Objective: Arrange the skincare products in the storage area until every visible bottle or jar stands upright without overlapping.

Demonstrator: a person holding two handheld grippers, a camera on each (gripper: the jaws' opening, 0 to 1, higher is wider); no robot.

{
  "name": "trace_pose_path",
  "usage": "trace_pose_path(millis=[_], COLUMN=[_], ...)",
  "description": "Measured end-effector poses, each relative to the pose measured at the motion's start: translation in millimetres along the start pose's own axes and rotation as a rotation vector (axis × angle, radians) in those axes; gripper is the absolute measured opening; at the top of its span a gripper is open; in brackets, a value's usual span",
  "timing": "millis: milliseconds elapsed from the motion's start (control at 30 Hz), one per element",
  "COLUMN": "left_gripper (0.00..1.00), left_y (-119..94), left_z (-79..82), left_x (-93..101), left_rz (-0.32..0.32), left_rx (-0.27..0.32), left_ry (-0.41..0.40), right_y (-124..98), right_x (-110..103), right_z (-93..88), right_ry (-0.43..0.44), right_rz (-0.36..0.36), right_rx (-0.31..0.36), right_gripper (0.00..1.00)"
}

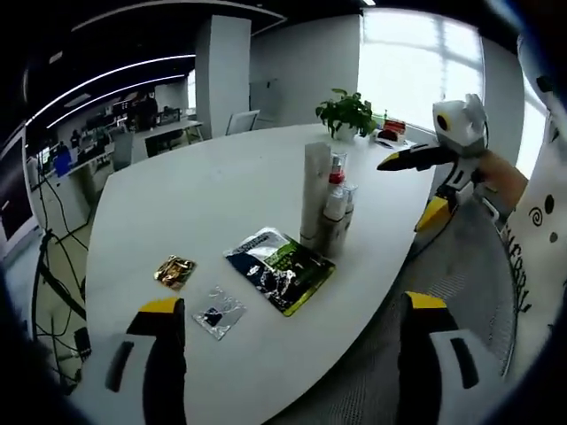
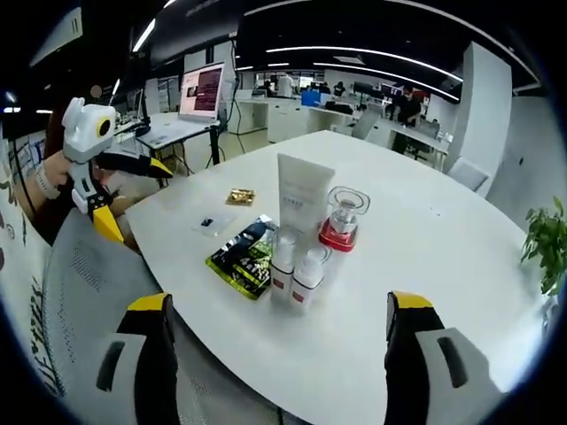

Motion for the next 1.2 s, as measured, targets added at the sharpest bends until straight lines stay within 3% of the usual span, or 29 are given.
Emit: trace_pose_path(millis=[33, 233, 400, 500, 533, 700, 800, 900, 1200], left_gripper=[0.99, 0.99, 0.99, 0.99, 0.99, 0.99, 0.98, 0.98, 0.92], left_y=[1.2, 17.4, 29.9, 35.2, 36.4, 50.3, 59.6, 64.4, 85.6], left_z=[-2.4, -14.2, -17.4, -15.5, -14.5, -18.2, -14.8, -13.5, -20.6], left_x=[-5.4, -14.0, -14.6, -8.2, -8.0, -21.5, -30.8, -31.4, -56.4], left_rz=[0.035, 0.014, -0.053, -0.166, -0.176, -0.163, -0.164, -0.197, -0.199], left_rx=[-0.014, -0.061, -0.104, -0.098, -0.099, -0.16, -0.161, -0.183, -0.269], left_ry=[0.008, 0.058, 0.112, 0.059, 0.064, 0.199, 0.289, 0.311, 0.37], right_y=[0.3, 1.8, 2.9, 3.1, 3.3, 3.4, 3.7, 4.1, 1.9], right_x=[0.0, 0.3, 2.1, 3.6, 4.0, 4.9, 5.7, 4.0, 2.0], right_z=[-0.5, -4.6, -7.9, -11.7, -12.6, -14.2, -15.4, -16.7, -21.7], right_ry=[0.001, 0.018, 0.023, 0.029, 0.033, 0.048, 0.056, 0.061, 0.092], right_rz=[-0.001, 0.005, 0.005, -0.001, 0.0, -0.004, -0.008, -0.011, -0.024], right_rx=[-0.002, -0.006, -0.019, -0.035, -0.036, -0.037, -0.04, -0.047, -0.057], right_gripper=[0.99, 0.99, 0.99, 0.98, 0.98, 0.98, 0.97, 0.97, 0.95])
Point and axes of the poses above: the point that each gripper's makers call its tool centre point, and the gripper's own axes: y roughly forward along the fingers, x roughly to its right, z roughly out of its top, the point moved 4 cm from there along -y, roughly backward along the fingers, and after that the axes turned 9 degrees about z, right-handed, at the moved point
